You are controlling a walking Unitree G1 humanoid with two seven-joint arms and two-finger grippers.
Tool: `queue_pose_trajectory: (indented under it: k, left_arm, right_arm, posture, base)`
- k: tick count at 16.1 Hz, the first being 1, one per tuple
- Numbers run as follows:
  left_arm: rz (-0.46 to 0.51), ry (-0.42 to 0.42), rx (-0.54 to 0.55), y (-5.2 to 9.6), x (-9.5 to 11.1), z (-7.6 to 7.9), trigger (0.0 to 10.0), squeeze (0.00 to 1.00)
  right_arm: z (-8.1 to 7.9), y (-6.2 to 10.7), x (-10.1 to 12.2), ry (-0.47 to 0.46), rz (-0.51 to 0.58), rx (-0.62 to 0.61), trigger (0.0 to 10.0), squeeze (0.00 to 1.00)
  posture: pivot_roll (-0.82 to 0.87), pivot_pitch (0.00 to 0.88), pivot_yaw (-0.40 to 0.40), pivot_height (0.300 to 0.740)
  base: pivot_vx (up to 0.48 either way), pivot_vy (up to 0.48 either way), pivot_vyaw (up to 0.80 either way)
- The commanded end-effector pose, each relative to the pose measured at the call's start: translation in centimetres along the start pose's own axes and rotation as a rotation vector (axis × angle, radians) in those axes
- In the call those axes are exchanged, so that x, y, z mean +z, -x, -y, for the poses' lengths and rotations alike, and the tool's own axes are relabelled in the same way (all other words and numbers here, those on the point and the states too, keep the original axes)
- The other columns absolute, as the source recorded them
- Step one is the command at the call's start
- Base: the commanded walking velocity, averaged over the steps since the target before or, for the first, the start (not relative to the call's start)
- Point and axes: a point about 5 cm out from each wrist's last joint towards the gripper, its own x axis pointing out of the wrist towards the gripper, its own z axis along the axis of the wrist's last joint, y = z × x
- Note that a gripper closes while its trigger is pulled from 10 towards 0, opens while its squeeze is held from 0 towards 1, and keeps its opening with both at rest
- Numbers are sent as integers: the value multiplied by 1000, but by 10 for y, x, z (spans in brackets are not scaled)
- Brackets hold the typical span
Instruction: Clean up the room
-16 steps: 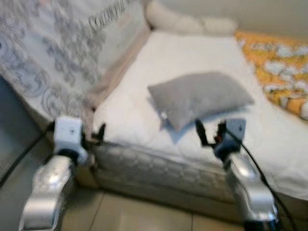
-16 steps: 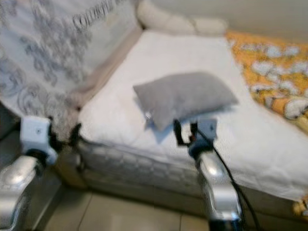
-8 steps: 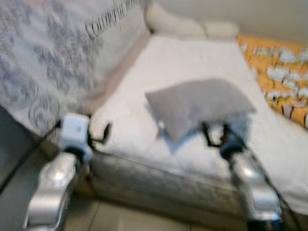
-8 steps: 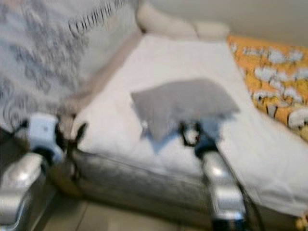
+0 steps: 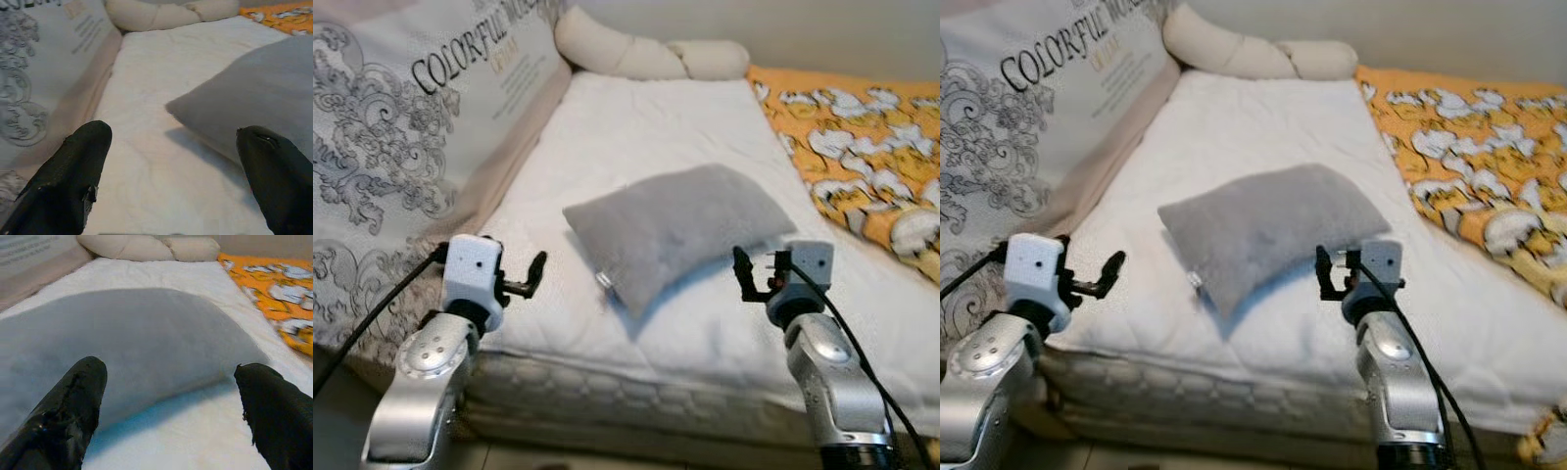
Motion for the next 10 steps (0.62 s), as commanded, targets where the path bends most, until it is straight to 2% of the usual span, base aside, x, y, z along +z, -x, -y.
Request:
queue_pose_trajectory:
  k: [1, 10]
  left_arm:
    - [-5, -16, 12, 1, 1, -4, 10000, 0]
    - [-9, -33, -6, 3, -1, -2, 10000, 0]
  right_arm:
    - [-8, -2, 2, -4, 7, 23, 10000, 0]
    - [-13, 0, -2, -12, -6, 49, 10000, 0]
  posture:
    - [19, 0, -19, 740]
    - [23, 0, -20, 740]
  base:
    - [337, 0, 0]
    - [334, 0, 0]
